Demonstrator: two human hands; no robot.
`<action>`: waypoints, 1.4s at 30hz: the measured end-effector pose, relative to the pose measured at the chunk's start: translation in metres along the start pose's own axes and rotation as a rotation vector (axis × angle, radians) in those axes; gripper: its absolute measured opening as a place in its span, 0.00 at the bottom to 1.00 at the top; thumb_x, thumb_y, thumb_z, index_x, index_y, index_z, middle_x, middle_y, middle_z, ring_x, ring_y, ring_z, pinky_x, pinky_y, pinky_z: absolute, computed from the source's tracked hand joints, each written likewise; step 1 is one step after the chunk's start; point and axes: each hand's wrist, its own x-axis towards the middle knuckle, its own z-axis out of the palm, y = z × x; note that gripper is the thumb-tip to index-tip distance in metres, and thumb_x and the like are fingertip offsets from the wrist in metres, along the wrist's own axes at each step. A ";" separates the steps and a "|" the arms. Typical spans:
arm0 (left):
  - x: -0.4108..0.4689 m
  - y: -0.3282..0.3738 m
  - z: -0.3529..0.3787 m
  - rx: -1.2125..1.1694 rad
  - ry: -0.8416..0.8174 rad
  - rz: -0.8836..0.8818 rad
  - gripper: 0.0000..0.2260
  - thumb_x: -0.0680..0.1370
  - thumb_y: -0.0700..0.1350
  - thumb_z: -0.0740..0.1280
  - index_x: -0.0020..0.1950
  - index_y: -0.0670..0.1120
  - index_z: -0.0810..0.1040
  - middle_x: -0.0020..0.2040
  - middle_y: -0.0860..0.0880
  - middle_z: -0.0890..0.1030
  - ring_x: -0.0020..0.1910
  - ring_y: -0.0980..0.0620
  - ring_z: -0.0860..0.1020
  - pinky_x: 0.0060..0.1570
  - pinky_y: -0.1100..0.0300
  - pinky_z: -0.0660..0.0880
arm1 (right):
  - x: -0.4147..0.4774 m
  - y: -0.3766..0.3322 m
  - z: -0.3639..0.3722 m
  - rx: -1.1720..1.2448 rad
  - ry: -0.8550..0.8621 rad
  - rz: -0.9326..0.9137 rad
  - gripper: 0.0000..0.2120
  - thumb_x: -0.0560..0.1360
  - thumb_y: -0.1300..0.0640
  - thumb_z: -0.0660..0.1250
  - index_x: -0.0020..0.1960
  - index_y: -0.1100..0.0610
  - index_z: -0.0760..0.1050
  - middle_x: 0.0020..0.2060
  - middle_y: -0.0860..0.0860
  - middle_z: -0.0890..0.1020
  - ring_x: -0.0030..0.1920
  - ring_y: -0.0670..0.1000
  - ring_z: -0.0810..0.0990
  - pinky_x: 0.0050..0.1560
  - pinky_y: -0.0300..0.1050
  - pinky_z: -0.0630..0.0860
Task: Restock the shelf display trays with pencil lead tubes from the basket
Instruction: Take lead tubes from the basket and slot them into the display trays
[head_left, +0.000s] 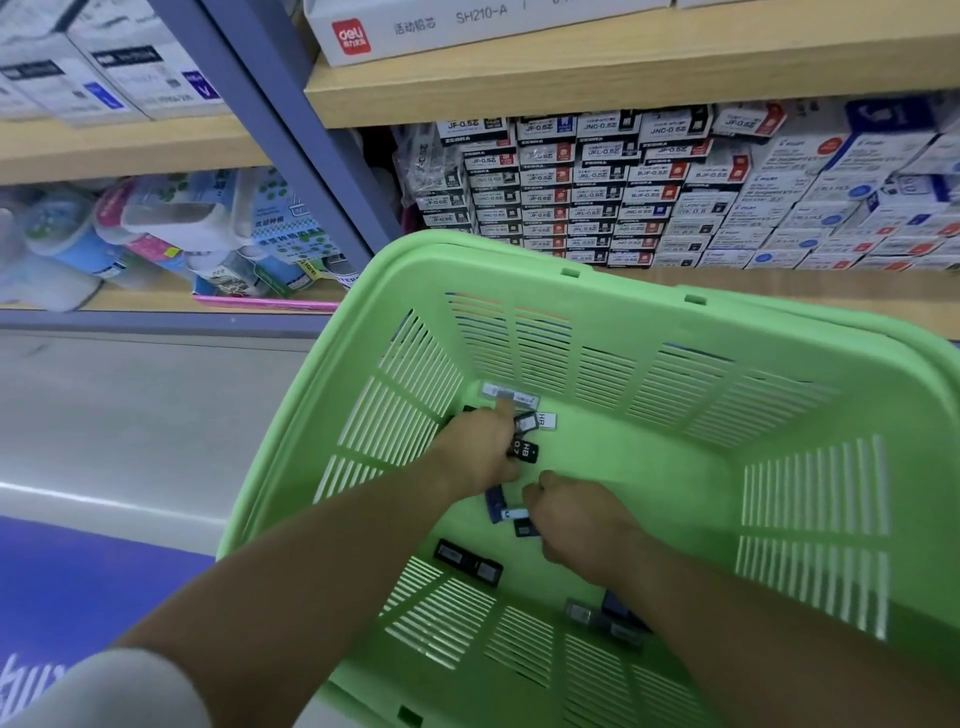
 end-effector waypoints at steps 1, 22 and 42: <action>0.002 -0.001 -0.002 -0.041 0.039 -0.021 0.22 0.72 0.44 0.70 0.61 0.41 0.65 0.46 0.44 0.80 0.41 0.44 0.79 0.36 0.56 0.72 | 0.000 0.003 -0.001 0.043 0.014 0.047 0.11 0.76 0.64 0.62 0.58 0.59 0.71 0.53 0.57 0.77 0.49 0.58 0.79 0.39 0.45 0.66; 0.024 -0.007 0.010 -0.087 0.155 -0.123 0.23 0.74 0.53 0.70 0.63 0.43 0.71 0.57 0.43 0.75 0.58 0.44 0.73 0.58 0.54 0.71 | 0.019 0.040 -0.016 0.212 0.317 0.440 0.15 0.79 0.47 0.64 0.61 0.54 0.71 0.52 0.52 0.80 0.50 0.56 0.81 0.38 0.44 0.68; -0.058 0.016 -0.089 -0.656 -0.093 -0.105 0.09 0.80 0.47 0.63 0.55 0.43 0.72 0.36 0.49 0.77 0.29 0.55 0.73 0.29 0.62 0.69 | -0.005 0.013 -0.082 1.673 -0.045 0.435 0.02 0.73 0.61 0.64 0.45 0.58 0.72 0.33 0.54 0.80 0.30 0.51 0.77 0.32 0.40 0.71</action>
